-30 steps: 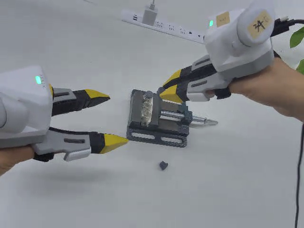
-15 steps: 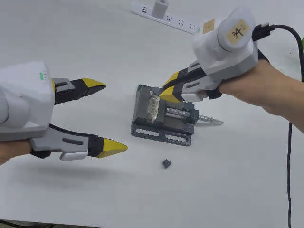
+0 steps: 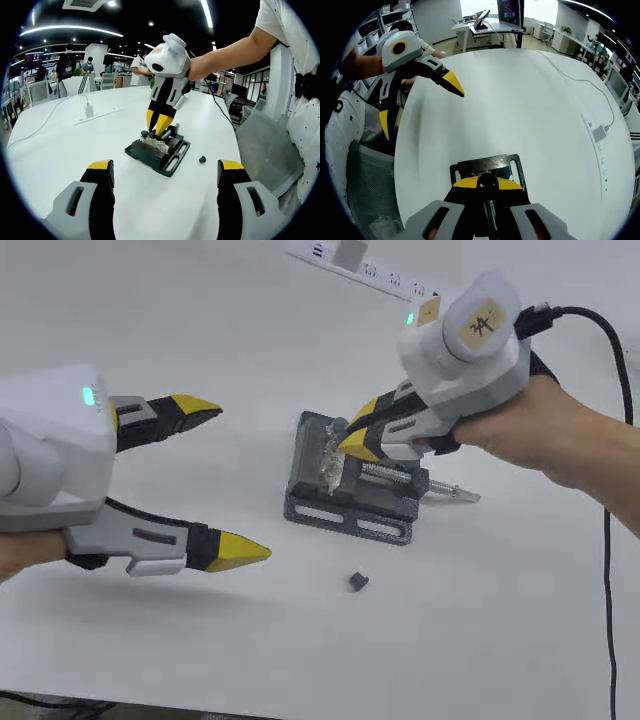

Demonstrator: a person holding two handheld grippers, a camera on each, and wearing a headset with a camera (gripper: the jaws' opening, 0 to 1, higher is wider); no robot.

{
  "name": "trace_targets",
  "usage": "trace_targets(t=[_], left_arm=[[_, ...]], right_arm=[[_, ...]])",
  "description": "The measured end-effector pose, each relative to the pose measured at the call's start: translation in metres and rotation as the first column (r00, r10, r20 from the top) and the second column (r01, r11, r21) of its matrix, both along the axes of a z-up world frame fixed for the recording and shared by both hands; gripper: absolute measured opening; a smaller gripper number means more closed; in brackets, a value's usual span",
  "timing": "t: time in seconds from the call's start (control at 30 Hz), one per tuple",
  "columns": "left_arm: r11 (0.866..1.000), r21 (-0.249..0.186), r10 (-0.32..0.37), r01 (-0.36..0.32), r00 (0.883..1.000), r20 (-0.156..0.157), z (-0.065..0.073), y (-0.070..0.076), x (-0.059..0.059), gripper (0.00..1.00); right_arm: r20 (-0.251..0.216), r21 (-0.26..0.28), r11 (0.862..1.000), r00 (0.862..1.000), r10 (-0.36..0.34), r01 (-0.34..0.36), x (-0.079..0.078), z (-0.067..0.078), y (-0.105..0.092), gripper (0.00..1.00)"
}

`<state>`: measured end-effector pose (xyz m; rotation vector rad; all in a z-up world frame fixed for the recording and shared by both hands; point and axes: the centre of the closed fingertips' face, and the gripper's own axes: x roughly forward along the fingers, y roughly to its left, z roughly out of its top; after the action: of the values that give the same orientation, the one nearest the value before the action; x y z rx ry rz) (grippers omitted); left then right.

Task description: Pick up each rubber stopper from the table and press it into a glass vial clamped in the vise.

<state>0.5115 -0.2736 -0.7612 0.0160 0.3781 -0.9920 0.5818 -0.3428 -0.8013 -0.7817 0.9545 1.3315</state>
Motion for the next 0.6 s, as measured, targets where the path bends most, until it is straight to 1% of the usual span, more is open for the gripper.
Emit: trace_targets(t=[0.1,0.3,0.6], left_arm=[[1.0,-0.005,0.001,-0.001,1.0,0.0,0.0,0.0008,0.0003,0.85],[1.0,-0.008,0.0,0.0,1.0,-0.007,-0.0016,0.0013,0.0,0.86],[1.0,-0.01,-0.002,0.002,1.0,-0.008,-0.0018,0.0012,-0.0007,0.86]], right_arm=[[-0.004,-0.004,1.0,1.0,0.004,-0.004,-0.0018,0.0004,0.0006,0.06],[-0.008,-0.012,1.0,1.0,0.012,-0.012,0.0001,-0.0011,0.0008,0.06],[-0.003,-0.023,0.999,1.0,0.024,-0.024,0.0013,-0.0021,-0.0001,0.06]])
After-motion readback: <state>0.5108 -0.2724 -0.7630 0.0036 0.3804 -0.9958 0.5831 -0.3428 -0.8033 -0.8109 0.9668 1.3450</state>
